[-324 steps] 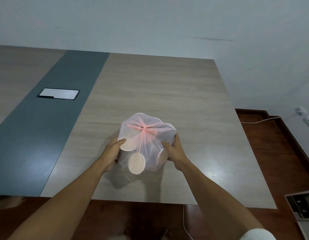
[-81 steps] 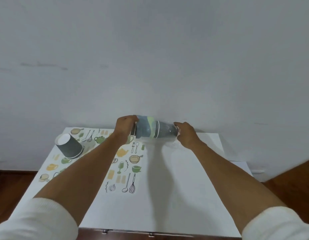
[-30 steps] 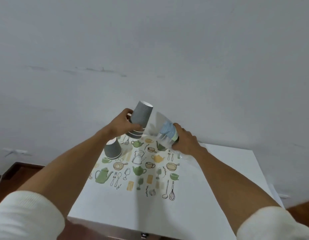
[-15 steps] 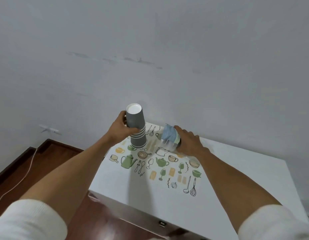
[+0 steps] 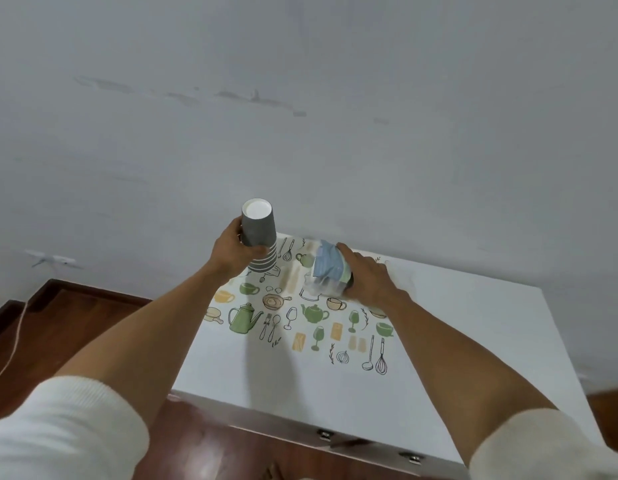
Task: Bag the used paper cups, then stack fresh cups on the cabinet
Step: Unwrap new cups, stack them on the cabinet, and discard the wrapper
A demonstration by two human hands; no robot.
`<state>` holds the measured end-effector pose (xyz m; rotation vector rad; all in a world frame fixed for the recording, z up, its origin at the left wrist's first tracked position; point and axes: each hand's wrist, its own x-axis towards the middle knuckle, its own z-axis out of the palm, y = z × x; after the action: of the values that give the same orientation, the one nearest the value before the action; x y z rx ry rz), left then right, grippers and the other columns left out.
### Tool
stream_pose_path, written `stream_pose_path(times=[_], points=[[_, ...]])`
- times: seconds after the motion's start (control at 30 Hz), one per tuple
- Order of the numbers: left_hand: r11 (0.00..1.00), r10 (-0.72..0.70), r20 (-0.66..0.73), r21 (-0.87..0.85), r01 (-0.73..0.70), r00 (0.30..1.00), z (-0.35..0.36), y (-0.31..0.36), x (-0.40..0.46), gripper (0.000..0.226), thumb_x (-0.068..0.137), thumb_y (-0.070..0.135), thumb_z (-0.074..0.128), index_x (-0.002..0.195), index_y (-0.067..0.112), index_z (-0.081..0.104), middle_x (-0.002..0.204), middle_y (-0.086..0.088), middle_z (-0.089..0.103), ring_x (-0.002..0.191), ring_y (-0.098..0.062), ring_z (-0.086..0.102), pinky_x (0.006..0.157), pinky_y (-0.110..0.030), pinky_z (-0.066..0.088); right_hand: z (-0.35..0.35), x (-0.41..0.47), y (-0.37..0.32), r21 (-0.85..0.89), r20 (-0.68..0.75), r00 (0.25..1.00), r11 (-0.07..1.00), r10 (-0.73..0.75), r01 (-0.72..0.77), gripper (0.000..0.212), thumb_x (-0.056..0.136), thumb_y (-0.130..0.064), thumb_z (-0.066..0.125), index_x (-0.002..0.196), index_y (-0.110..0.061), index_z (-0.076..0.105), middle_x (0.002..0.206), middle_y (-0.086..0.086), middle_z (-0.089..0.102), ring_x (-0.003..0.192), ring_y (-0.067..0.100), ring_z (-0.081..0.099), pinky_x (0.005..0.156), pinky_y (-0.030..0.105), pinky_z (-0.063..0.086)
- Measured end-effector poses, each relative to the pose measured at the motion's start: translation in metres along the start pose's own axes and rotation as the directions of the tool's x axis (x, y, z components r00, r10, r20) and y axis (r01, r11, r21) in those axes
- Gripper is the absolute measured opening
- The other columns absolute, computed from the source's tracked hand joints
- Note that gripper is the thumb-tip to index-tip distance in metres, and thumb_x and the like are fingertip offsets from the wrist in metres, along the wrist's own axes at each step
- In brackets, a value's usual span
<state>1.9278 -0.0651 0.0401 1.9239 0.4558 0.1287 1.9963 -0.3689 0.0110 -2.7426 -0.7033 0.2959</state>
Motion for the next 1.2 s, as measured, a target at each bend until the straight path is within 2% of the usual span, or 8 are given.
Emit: stream_pose_path(times=[0.13, 0.27, 0.37, 0.5, 0.6, 0.77, 1.03, 1.2], points=[[0.990, -0.126, -0.042, 0.053, 0.128, 0.991, 0.013, -0.005, -0.010, 0.096, 0.075, 0.016, 0.088, 0.152, 0.010, 0.030, 0.135, -0.004, 0.050, 0.114, -0.024, 0.055, 0.083, -0.034, 0.053, -0.002, -0.002, -0.001, 0.042, 0.015, 1.000, 0.999, 0.004, -0.004, 0.118, 0.073, -0.031, 0.086, 0.162, -0.020, 0.010, 0.140, 0.008, 0.054, 0.124, 0.030, 0.054, 0.102, 0.044, 0.045], [0.827, -0.561, -0.038, 0.028, 0.562, 0.827, 0.037, -0.011, -0.036, 0.034, 0.087, 0.006, 0.066, 0.118, -0.004, 0.056, 0.099, -0.016, 0.066, 0.064, -0.024, 0.064, 0.046, -0.025, 0.050, 0.001, 0.001, 0.007, -0.126, 0.031, 0.995, 0.988, 0.098, -0.093, 0.116, 0.073, -0.048, 0.083, 0.159, -0.015, 0.012, 0.167, 0.010, 0.013, 0.155, 0.032, 0.014, 0.124, 0.051, 0.019], [0.884, -0.465, 0.126, 0.131, 0.450, 0.876, 0.054, -0.016, -0.041, 0.019, 0.085, 0.005, 0.067, 0.100, -0.005, 0.061, 0.073, -0.017, 0.064, 0.048, -0.024, 0.061, 0.051, -0.029, 0.052, -0.008, -0.005, 0.008, -0.219, 0.190, 0.955, 0.958, 0.229, -0.186, 0.123, 0.072, -0.017, 0.082, 0.161, -0.034, -0.002, 0.168, 0.008, -0.003, 0.156, 0.037, 0.004, 0.120, 0.057, 0.020], [0.982, -0.092, 0.345, 0.188, 0.027, 0.934, 0.072, 0.008, -0.035, 0.084, 0.080, 0.005, 0.081, 0.151, 0.020, 0.041, 0.131, -0.007, 0.053, 0.106, -0.026, 0.061, 0.081, -0.036, 0.056, -0.014, -0.006, 0.014, -0.124, 0.242, 0.947, 0.975, 0.210, -0.184, 0.125, 0.077, 0.004, 0.069, 0.156, -0.049, -0.011, 0.150, 0.010, 0.036, 0.125, 0.036, 0.054, 0.095, 0.048, 0.053], [0.934, 0.059, 0.419, 0.298, -0.198, 0.906, 0.081, 0.019, -0.027, 0.110, 0.072, 0.007, 0.087, 0.160, 0.029, 0.025, 0.158, -0.002, 0.039, 0.135, -0.029, 0.047, 0.098, -0.036, 0.051, -0.015, -0.006, 0.018, -0.067, 0.199, 0.962, 0.982, 0.187, -0.177, 0.095, 0.090, -0.002, 0.060, 0.162, -0.030, 0.004, 0.135, 0.014, 0.057, 0.115, 0.036, 0.061, 0.092, 0.044, 0.052], [0.919, 0.050, 0.504, 0.315, -0.237, 0.862, 0.091, 0.015, -0.029, 0.123, 0.063, 0.014, 0.094, 0.161, 0.028, 0.021, 0.162, -0.002, 0.037, 0.144, -0.027, 0.041, 0.111, -0.043, 0.045, -0.019, -0.017, 0.026, -0.146, 0.090, 0.969, 0.965, 0.232, -0.218, 0.035, 0.092, -0.007, 0.056, 0.126, -0.012, 0.053, 0.120, 0.017, 0.062, 0.106, 0.037, 0.064, 0.076, 0.035, 0.047], [0.935, -0.089, 0.659, 0.314, -0.166, 0.747, 0.092, 0.012, -0.028, 0.136, 0.060, 0.034, 0.095, 0.161, 0.036, 0.004, 0.165, 0.005, 0.025, 0.146, -0.021, 0.035, 0.113, -0.040, 0.041, -0.030, -0.025, 0.036, -0.177, 0.055, 0.954, 0.943, 0.296, -0.282, 0.033, 0.099, -0.033, 0.045, 0.123, -0.021, 0.065, 0.123, 0.009, 0.066, 0.112, 0.034, 0.064, 0.088, 0.036, 0.048], [0.897, -0.054, 0.480, 0.408, -0.168, 0.875, 0.105, 0.025, -0.030, 0.104, 0.068, 0.060, 0.087, 0.151, 0.019, 0.040, 0.130, 0.003, 0.059, 0.106, -0.013, 0.061, 0.083, -0.025, 0.049, -0.037, -0.025, 0.041, -0.277, 0.052, 0.957, 0.925, 0.286, -0.261, 0.037, 0.093, -0.044, 0.055, 0.122, -0.022, 0.064, 0.124, 0.006, 0.067, 0.114, 0.032, 0.065, 0.088, 0.035, 0.047]])
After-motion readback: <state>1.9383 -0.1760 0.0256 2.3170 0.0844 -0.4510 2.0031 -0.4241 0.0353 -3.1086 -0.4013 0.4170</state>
